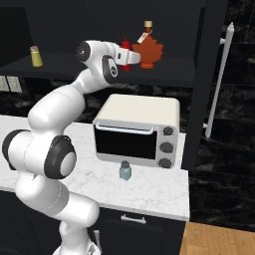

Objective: Put the shaker and condiment bottle from the counter next to their counterparts in the cabinet.

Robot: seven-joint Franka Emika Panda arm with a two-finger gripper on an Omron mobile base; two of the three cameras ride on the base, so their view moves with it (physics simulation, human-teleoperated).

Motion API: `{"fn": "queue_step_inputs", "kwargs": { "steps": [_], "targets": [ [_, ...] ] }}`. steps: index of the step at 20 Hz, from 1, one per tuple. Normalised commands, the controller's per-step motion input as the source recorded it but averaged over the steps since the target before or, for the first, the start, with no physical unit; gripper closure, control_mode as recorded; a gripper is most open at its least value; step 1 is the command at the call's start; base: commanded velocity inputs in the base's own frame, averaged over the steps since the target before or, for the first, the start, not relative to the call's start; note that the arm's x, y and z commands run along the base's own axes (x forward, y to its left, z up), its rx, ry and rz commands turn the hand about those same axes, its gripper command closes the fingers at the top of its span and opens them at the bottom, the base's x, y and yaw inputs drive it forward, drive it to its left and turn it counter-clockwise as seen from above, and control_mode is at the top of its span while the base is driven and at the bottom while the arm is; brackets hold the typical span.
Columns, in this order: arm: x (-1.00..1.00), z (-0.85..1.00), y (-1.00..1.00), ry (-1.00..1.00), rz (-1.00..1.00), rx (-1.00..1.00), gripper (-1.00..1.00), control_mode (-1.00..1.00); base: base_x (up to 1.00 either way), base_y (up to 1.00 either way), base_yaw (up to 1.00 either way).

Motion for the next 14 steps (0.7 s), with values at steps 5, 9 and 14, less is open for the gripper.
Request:
{"fn": "queue_step_inputs", "kwargs": {
  "steps": [5, 9, 14],
  "targets": [
    [0.21, -0.26, -0.12, -0.04, 0.00, 0.00, 1.00, -1.00, 0.00, 0.00, 0.00],
    [0.29, -0.19, -0.06, 0.00, 0.00, 0.00, 1.00, -1.00, 0.00, 0.00, 0.00],
    [0.33, -0.17, 0.00, 0.09, 0.00, 0.00, 1.00, -1.00, 0.00, 0.00, 0.00]
  ]
}}
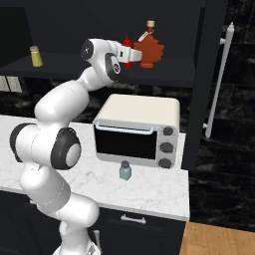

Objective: Put the shaker and condiment bottle from the counter next to their counterparts in the cabinet.

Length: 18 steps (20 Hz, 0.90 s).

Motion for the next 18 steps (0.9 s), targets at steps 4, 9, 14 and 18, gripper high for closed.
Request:
{"fn": "queue_step_inputs", "kwargs": {
  "steps": [4, 9, 14, 18],
  "targets": [
    [0.13, -0.34, 0.00, 0.09, 0.01, 0.00, -1.00, -1.00, 0.00, 0.00, 0.00],
    [-0.11, -0.41, 0.00, 0.00, 0.01, 0.00, -1.00, -1.00, 0.00, 0.00, 0.00],
    [-0.64, -0.30, 0.08, 0.00, 0.03, 0.00, -1.00, -1.00, 0.00, 0.00, 0.00],
    [-0.86, 0.00, 0.32, 0.00, 0.04, 0.00, -1.00, -1.00, 0.00, 0.00, 0.00]
  ]
}}
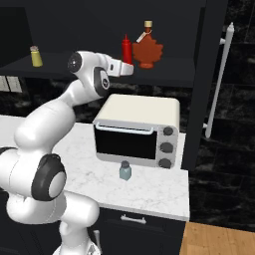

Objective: Put the shaker and condiment bottle from the counter next to their counterparts in the cabinet.

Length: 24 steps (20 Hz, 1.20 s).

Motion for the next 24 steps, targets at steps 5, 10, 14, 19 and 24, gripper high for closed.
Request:
{"fn": "queue_step_inputs", "kwargs": {
  "steps": [5, 10, 14, 19, 24],
  "targets": [
    [-0.79, 0.20, 0.41, 0.00, 0.06, 0.00, -1.00, -1.00, 0.00, 0.00, 0.00],
    [-0.92, 0.26, 0.29, 0.00, 0.06, 0.00, -1.00, -1.00, 0.00, 0.00, 0.00],
    [-1.00, 0.21, 0.08, 0.01, 0.01, 0.00, -1.00, -1.00, 0.00, 0.00, 0.00],
    [-0.92, 0.11, 0.00, 0.03, 0.00, 0.00, -1.00, -1.00, 0.00, 0.00, 0.00],
    [-0.54, 0.00, 0.00, 0.07, 0.00, -0.01, -1.00, -1.00, 0.00, 0.00, 0.00]
  ]
}}
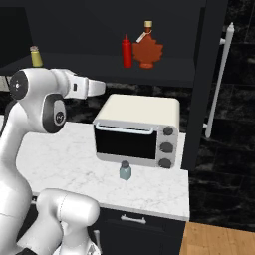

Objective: Put the shaker and condiment bottle from the counter next to their counterparts in the cabinet.

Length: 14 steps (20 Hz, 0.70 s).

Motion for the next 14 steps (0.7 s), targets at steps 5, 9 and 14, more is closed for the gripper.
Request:
{"fn": "queue_step_inputs", "kwargs": {
  "steps": [5, 9, 14],
  "targets": [
    [0.00, -0.30, 0.11, 0.01, 0.01, -0.07, -1.00, -1.00, 0.00, 0.00, 0.00],
    [0.00, -0.42, -0.14, 0.02, 0.19, 0.00, -1.00, -1.00, 0.00, 0.00, 0.00],
    [0.00, -0.41, -0.26, 0.08, 0.23, 0.00, -1.00, -1.00, 0.00, 0.00, 0.00]
  ]
}}
